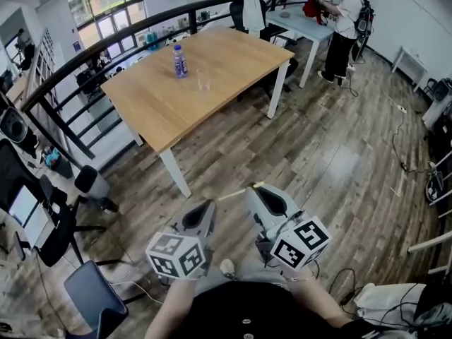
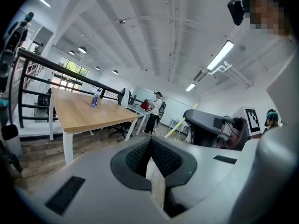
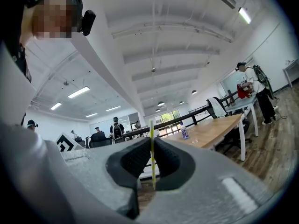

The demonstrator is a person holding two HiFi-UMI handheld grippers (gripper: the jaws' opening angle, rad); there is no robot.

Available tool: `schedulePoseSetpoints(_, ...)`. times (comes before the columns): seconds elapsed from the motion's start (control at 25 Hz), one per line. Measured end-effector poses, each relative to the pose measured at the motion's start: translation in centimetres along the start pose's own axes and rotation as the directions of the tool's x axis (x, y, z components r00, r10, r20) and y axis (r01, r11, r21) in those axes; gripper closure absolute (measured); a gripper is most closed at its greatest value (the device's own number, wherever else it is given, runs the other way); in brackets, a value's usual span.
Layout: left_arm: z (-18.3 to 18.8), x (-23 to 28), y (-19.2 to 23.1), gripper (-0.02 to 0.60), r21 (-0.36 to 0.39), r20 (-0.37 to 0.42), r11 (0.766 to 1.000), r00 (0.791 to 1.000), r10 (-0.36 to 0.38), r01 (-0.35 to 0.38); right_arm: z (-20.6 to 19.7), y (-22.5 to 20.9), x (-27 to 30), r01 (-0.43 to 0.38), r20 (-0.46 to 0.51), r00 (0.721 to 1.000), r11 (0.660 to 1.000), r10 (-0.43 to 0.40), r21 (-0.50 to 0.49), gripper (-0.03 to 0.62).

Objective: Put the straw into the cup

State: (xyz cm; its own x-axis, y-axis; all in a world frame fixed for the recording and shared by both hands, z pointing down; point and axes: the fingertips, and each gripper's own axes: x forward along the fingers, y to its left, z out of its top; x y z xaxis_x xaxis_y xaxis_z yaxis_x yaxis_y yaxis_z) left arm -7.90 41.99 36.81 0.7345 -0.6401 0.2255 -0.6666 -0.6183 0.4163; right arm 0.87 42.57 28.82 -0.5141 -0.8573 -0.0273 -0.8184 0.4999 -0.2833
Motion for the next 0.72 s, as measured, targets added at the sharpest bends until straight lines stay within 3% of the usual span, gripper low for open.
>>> schedulePoseSetpoints(0.36,-0.6,0.9,1.7,0.565,-0.022,-0.029,0.999,0.999,-0.027,0.026,-1.8,-0.7,1.8,0.034,-0.032,0.999,0.999,-0.034,0.02,0.576)
schedulePoseSetpoints(0.72,1.1,5.3,5.3,0.565,-0.047,-0.02,0.999,1.0,0.001,-0.002,-1.6,-5.0,6.6,0.017,-0.033,0.999,0.999,-0.016,0.036,0.575)
